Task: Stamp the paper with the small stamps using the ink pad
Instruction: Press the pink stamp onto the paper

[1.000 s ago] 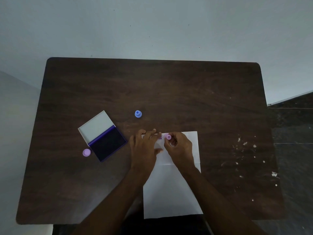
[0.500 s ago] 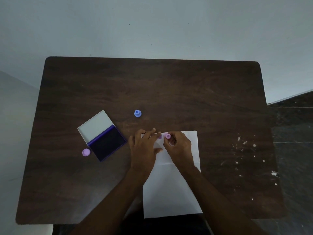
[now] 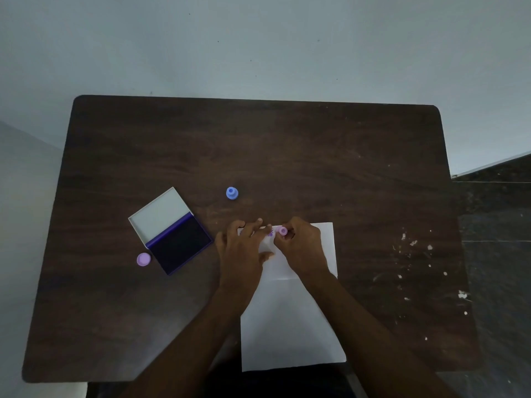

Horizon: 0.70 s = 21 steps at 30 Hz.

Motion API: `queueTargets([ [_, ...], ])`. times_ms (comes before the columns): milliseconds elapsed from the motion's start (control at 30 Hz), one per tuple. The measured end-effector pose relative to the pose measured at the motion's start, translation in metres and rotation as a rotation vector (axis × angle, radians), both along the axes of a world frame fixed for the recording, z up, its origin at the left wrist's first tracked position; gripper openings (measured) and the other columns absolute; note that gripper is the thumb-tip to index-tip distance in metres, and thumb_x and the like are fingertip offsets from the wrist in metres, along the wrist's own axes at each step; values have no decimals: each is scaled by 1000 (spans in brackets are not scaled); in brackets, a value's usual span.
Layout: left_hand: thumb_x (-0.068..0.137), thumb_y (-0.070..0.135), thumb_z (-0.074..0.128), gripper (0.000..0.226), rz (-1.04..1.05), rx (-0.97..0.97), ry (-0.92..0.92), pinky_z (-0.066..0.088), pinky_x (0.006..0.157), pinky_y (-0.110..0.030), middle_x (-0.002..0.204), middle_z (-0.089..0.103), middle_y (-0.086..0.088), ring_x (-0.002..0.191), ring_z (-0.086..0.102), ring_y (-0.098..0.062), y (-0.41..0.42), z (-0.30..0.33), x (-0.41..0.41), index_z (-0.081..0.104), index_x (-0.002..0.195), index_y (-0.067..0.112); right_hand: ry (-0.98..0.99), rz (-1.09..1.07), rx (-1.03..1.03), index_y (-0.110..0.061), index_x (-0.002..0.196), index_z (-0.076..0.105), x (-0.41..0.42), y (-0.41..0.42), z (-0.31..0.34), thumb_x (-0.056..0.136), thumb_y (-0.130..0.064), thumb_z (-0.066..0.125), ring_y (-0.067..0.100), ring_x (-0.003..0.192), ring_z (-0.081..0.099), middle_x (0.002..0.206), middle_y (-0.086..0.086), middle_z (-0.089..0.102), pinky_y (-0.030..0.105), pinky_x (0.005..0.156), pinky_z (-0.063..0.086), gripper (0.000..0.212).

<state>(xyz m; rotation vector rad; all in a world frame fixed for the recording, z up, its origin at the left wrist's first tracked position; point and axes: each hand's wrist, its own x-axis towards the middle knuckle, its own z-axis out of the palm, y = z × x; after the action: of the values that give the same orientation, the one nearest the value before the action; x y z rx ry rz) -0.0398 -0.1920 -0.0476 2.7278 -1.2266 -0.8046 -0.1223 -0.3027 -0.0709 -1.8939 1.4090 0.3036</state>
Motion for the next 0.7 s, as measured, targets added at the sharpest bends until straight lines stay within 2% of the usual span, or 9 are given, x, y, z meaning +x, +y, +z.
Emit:
queueTargets([
  [700,84,57,58,65,-8,-19,-54,19,112,-41,150,38,4,138,28,-21,2,-10,-1,38,141,33,-49,-18,-1,-16,100,60,-1,4,2,81,-41,68,12,77,50,104,5,67,21,78,41,32],
])
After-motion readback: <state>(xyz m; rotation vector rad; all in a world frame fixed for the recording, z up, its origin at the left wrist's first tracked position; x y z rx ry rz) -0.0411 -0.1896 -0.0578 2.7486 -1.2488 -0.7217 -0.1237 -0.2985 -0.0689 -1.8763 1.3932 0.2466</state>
